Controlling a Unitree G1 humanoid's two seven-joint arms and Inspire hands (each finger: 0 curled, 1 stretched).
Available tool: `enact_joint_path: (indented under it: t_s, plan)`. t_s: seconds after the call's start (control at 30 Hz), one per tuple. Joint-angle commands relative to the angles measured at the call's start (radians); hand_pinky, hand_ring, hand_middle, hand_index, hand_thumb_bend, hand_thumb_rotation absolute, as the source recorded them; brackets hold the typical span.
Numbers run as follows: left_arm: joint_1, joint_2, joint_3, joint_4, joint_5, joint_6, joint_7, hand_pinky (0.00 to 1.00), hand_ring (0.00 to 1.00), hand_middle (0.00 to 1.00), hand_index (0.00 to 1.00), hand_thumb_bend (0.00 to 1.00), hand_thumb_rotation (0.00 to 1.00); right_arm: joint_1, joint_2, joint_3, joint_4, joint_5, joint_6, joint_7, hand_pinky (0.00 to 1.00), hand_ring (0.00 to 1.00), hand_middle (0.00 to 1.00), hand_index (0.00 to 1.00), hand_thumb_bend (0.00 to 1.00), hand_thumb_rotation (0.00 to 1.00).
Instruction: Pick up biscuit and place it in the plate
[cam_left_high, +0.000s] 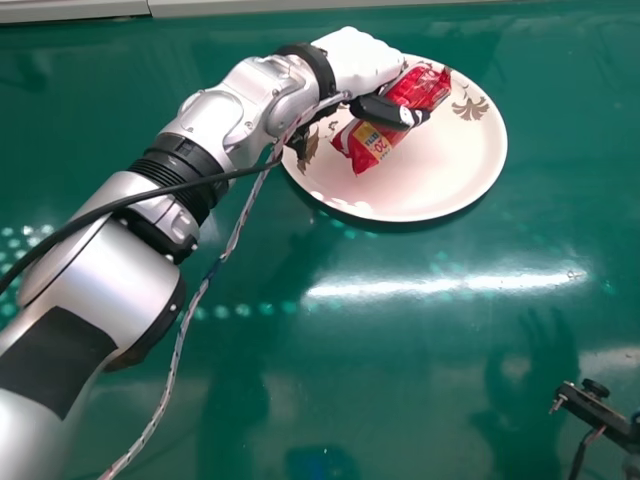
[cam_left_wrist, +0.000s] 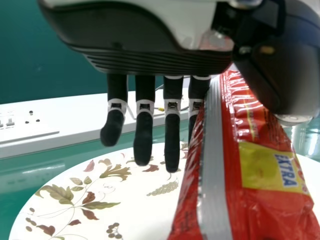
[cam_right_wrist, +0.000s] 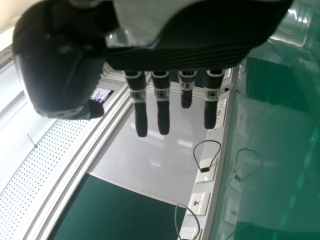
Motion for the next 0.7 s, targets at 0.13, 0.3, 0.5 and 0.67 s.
enact_joint_path:
  t_s: [0.13,0.3,0.5,0.67]
  plan:
    - [-0.02,-0.003,-0.003,0.01,-0.011,-0.048,0.052,0.28,0.41,0.46,0.54,0.5,0.0,0.017,0.016,-0.004,-0.011,0.004,-0.01,-0.008,0.77,0.82,0.83,0.79,0.51,0.3]
    - [-0.024,0.001,-0.012,0.012,0.0,-0.044,0.05,0.2,0.3,0.47,0.5,0.51,0.0,0.02,0.015,-0.004,-0.01,0.005,-0.012,-0.006,0.79,0.83,0.83,0.79,0.51,0.31]
    - [-0.035,-0.01,-0.016,0.026,0.008,-0.008,0.039,0.15,0.23,0.47,0.49,0.51,0.0,0.016,0.014,-0.005,-0.008,0.007,-0.011,-0.006,0.78,0.82,0.84,0.8,0.5,0.3]
    - [-0.047,-0.02,-0.008,0.034,-0.004,0.024,-0.005,0.28,0.41,0.46,0.55,0.5,0.0,0.016,0.014,-0.006,-0.009,0.01,-0.004,-0.004,0.76,0.82,0.83,0.8,0.5,0.29]
